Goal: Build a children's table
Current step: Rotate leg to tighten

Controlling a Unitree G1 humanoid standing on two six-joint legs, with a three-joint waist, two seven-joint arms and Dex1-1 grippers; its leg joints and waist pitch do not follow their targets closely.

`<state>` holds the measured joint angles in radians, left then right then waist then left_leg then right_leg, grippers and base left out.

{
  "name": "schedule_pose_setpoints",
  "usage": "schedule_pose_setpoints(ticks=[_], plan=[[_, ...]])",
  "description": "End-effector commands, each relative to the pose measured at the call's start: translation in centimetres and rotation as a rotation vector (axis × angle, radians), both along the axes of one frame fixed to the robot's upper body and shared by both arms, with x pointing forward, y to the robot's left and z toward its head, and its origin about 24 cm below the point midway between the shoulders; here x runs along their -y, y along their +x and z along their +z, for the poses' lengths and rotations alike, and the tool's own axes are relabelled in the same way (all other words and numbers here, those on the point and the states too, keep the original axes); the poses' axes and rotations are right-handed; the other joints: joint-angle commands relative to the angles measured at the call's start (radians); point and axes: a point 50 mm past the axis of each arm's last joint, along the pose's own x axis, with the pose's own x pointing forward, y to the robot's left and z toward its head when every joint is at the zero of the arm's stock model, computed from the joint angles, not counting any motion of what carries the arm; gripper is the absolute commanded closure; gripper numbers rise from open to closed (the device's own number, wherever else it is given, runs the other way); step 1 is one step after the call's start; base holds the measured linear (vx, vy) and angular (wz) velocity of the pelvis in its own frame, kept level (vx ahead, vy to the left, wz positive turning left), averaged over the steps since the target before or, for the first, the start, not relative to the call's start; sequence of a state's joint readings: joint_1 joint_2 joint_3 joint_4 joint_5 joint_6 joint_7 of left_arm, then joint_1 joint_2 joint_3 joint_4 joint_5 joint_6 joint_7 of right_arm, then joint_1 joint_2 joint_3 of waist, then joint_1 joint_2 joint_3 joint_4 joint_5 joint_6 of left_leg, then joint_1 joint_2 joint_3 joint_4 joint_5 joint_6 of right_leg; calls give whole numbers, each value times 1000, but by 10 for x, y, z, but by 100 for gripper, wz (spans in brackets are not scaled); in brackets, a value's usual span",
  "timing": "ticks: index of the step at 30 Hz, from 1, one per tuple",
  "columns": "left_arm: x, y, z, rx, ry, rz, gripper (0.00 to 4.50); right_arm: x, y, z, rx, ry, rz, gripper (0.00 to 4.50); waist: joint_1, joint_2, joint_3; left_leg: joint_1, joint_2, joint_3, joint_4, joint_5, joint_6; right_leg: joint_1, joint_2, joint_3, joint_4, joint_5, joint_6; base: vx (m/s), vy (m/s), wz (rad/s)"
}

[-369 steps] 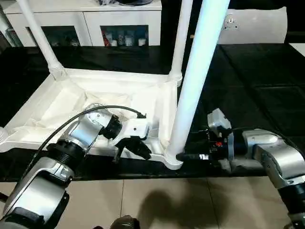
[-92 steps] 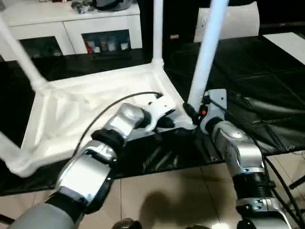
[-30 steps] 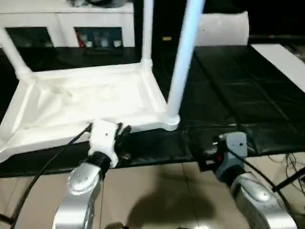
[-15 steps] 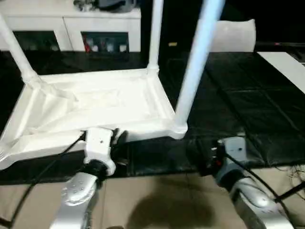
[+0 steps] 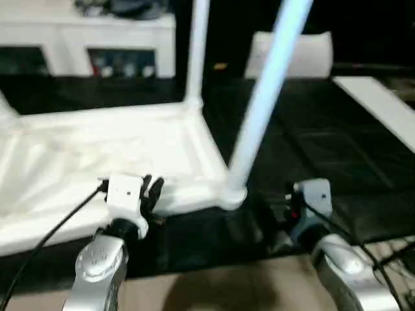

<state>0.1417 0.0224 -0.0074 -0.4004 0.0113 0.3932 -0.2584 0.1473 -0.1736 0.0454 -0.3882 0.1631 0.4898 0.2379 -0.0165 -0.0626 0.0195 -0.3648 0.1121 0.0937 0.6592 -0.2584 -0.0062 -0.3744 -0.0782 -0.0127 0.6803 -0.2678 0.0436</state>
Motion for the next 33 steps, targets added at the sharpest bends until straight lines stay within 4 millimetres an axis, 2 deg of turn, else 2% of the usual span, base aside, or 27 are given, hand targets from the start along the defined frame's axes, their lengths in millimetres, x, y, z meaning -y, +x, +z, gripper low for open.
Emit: schedule_pose_setpoints(ticks=[1, 2, 3, 4, 5, 6, 7, 8, 9, 11, 12, 13, 14, 15, 16, 17, 18, 20, 21, 23, 24, 25, 26, 27, 28, 29, 33], plan=[[5, -1, 3, 8, -30, -16, 342, 4, 3, 4, 24, -14, -3, 0, 28, 8, -15, -28, 54, -12, -67, 62, 163, 52, -124, 78, -145, 134, -18, -36, -93, -6], [6, 0, 4, 8, -42, -25, 313, 4, 5, 4, 31, -16, 6, 0, 33, -4, -29, -15, 73, -15, -87, 48, 70, 63, -99, 59, -121, 127, -42, -36, -93, -6], [6, 1, 6, 23, -55, -41, 307, 3, 7, 5, 34, -15, 8, 0, 30, -8, -31, -11, 72, -11, -93, 48, 52, 62, -83, 52, -117, 159, -51, -47, -70, -5], [8, 3, 9, 37, -77, -78, 307, 3, 12, 6, 44, -6, 14, 0, 29, 1, -22, -5, 70, -4, -107, 3, 36, 53, -65, 42, -124, 134, -86, -48, -52, -3], [8, 3, 9, 36, -78, -85, 301, 3, 13, 6, 48, -2, 17, 0, 25, 21, -14, -7, 82, -7, -122, -70, 10, 51, -60, 36, -128, 9, -133, -48, -52, -3], [8, 4, 10, 35, -78, -89, 287, 3, 13, 7, 51, 1, 18, 0, 24, 21, -11, -7, 85, -5, -126, -118, -6, 48, -55, 34, -133, -63, -144, -65, -35, -7], [8, 6, 8, 18, -46, -119, 271, 3, 15, 7, 46, 6, 26, 0, 24, 23, -10, 0, 90, -3, -126, -166, -21, 41, -50, 35, -136, -122, -153, -59, -19, 1], [8, 13, 8, -7, 5, -179, 264, 2, 18, 9, 50, 30, 55, 0, 22, 22, -2, 11, 92, 1, -133, -290, -54, 23, -41, 37, -146, -263, -155, -59, -19, 1], [8, 14, 8, -9, 9, -186, 264, 1, 19, 9, 52, 34, 61, 0, 19, 28, 3, 16, 90, 4, -137, -354, -71, 15, -38, 37, -153, -340, -144, 0, 0, 0], [7, 23, 9, -24, 19, -232, 244, 3, 23, 12, 65, 24, 65, 0, 15, 27, 2, 14, 89, 3, -139, -376, -88, 14, -39, 37, -156, -391, -124, 0, 0, 0], [7, 28, 9, -31, 28, -249, 220, 5, 25, 13, 67, 19, 58, 0, 17, 31, -2, 16, 89, 5, -137, -357, -90, 13, -41, 39, -156, -370, -122, 0, 0, 0], [7, 32, 8, -39, 36, -273, 220, 7, 27, 13, 69, 14, 60, 0, 17, 31, -2, 16, 89, 5, -137, -357, -90, 13, -41, 39, -156, -370, -122, 0, 0, 0], [6, 38, 8, -48, 46, -302, 219, 9, 29, 14, 72, 8, 64, 0, 17, 37, -7, 9, 90, 6, -139, -308, -83, 21, -41, 38, -149, -296, -139, 0, 0, 0], [6, 38, 8, -48, 46, -302, 212, 9, 29, 14, 72, 8, 64, 0, 17, 36, -9, 7, 89, 7, -140, -296, -79, 23, -40, 37, -148, -277, -144, 0, 0, 0], [7, 47, 8, -70, 66, -359, 198, 11, 31, 15, 75, -14, 98, 0, 16, 37, -11, 1, 90, 7, -141, -265, -74, 27, -41, 36, -144, -234, -157, 0, 0, 0], [6, 54, 8, -94, 74, -395, 184, 12, 32, 16, 71, -27, 138, 0, 18, 44, -13, 5, 89, 9, -140, -266, -74, 25, -38, 35, -144, -220, -163, 0, 0, 0], [6, 59, 9, -113, 91, -449, 176, 13, 32, 16, 60, -21, 191, 0, 17, 40, -15, 5, 88, 12, -136, -258, -70, 25, -39, 36, -143, -198, -169, 0, 0, 0], [3, 65, 10, -138, 124, -515, 160, 15, 32, 18, 52, -26, 234, 0, 23, 37, -23, -2, 87, 16, -129, -128, -34, 37, -43, 38, -131, -21, -207, 0, 0, 0], [3, 66, 10, -149, 128, -530, 160, 16, 32, 18, 51, -27, 245, 0, 24, 40, -27, -1, 87, 17, -126, -98, -26, 40, -43, 36, -125, 18, -216, 0, 0, 0], [0, 70, 14, -161, 148, -598, 131, 17, 31, 20, 48, -25, 298, 0, 28, 37, -34, -6, 88, 22, -115, 20, 14, 48, -47, 33, -111, 169, -261, 0, 0, 0], [-1, 71, 15, -169, 157, -626, 131, 16, 31, 20, 46, -21, 320, 0, 29, 38, -34, -6, 88, 24, -114, 31, 21, 47, -47, 33, -110, 189, -271, 0, 0, 0], [-1, 71, 15, -172, 161, -636, 130, 16, 31, 20, 46, -19, 329, 0, 31, 39, -34, -4, 90, 25, -113, 37, 27, 46, -47, 32, -108, 202, -281, 0, 0, 0], [-5, 73, 18, -179, 197, -685, 122, 15, 30, 21, 45, -11, 359, 0, 32, 41, -30, -3, 93, 26, -117, 12, 37, 44, -48, 30, -111, 176, -300, 0, 0, 0], [-5, 73, 18, -179, 197, -685, 122, 15, 30, 21, 45, -11, 359, 0, 32, 41, -29, -1, 93, 27, -118, -8, 36, 43, -47, 30, -113, 147, -301, 0, 0, 0], [-8, 75, 18, -190, 211, -694, 122, 14, 30, 21, 44, 0, 379, 0, 34, 51, -26, 2, 94, 27, -120, -50, 26, 40, -48, 30, -116, 91, -305, 0, 0, 0], [-11, 79, 20, -225, 205, -736, 122, 12, 27, 22, 32, -1, 425, 0, 33, 54, -23, 3, 97, 26, -124, -91, 9, 40, -49, 30, -120, 38, -303, 0, 0, 0], [-13, 83, 21, -272, 208, -800, 122, 10, 21, 21, -21, 3, 489, 0, 35, 51, -17, 6, 97, 28, -130, -145, -16, 35, -48, 33, -129, -58, -290, 0, 0, 0]])
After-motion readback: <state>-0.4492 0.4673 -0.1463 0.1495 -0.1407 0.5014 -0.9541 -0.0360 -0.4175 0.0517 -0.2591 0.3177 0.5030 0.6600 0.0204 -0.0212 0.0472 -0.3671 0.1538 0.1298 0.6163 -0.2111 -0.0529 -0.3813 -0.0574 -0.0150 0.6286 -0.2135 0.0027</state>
